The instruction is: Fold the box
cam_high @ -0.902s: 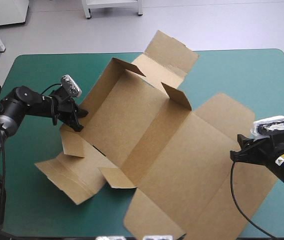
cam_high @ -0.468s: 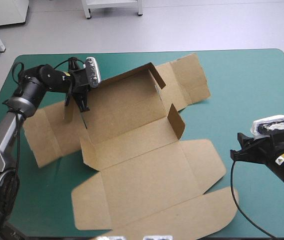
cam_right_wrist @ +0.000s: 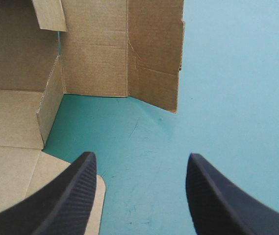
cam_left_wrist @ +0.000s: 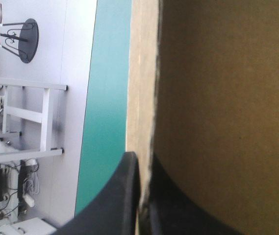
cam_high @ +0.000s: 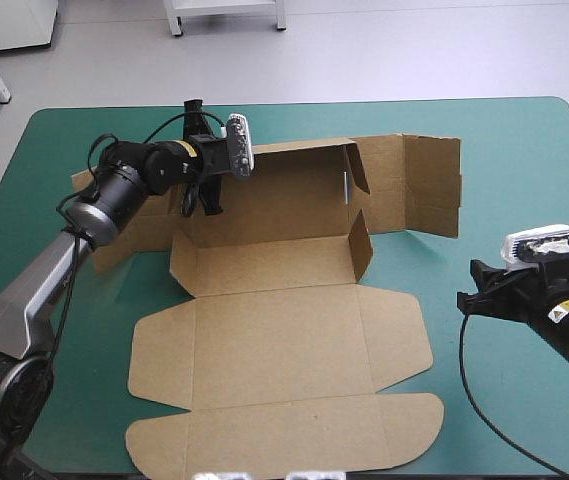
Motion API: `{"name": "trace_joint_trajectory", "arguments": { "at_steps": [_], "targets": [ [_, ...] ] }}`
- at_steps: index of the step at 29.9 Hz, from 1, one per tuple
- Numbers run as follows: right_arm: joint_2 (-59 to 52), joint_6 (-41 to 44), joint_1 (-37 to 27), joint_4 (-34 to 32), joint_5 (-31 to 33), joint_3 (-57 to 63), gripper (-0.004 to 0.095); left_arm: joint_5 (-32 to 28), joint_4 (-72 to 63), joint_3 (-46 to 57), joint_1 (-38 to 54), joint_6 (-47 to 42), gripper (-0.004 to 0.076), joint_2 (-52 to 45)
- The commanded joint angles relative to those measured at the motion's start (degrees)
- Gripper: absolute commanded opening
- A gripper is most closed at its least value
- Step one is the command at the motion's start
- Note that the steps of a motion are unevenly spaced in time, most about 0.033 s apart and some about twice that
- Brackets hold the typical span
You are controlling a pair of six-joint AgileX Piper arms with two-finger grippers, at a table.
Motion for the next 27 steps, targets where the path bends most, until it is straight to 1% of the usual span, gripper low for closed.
{"name": "trace_joint_trajectory", "arguments": {
  "at_steps": [1, 4, 6, 9, 14, 17, 19, 22, 25, 27],
  "targets": [
    [0.99, -0.44, -0.40, 0.77, -4.87, -2.13, 0.0509, -3.81, 12.29, 1.78, -5.06, -12.25, -0.0009, -4.66],
    [2.52, -0.02, -0.40, 0.77, -5.11, -2.37, 0.0509, -3.97, 23.19, 4.43, -9.76, -23.67, -0.0008, -6.08],
    [3.99, 0.69, -0.40, 0.77, -4.04, -3.26, 0.0509, -2.38, 29.49, 5.47, -12.96, -30.27, -0.0009, -6.73],
    [6.01, 0.82, -0.40, 0.65, -3.08, -5.03, 0.0509, 1.18, 38.02, 6.04, -17.39, -37.89, -0.0008, -6.87],
    [9.28, 1.71, -0.40, -1.22, -0.78, -10.28, 0.0509, 5.54, 48.95, 6.04, -23.92, -47.53, -0.0008, -6.87],
    [11.81, 4.80, -0.40, -4.08, 2.39, -13.90, 0.0508, 6.41, 53.28, 6.70, -26.49, -48.07, -0.0008, -6.87],
    [13.78, 6.86, -0.40, -6.33, 4.70, -16.01, 0.0509, 4.72, 59.49, 8.72, -27.07, -45.25, -0.0008, -6.87],
    [15.84, 7.34, -0.40, -6.95, 7.16, -18.23, 0.0509, 0.17, 63.24, 11.89, -26.21, -40.91, -0.0008, -7.32],
    [16.43, 7.34, -0.40, -5.43, 7.73, -19.43, 0.0509, -6.40, 63.65, 14.58, -24.56, -40.81, -0.0008, -8.43],
    [16.43, 7.34, -0.40, -5.32, 7.28, -19.72, 0.0509, -9.53, 66.73, 15.44, -23.59, -40.69, -0.0008, -8.69]
  ]
}}
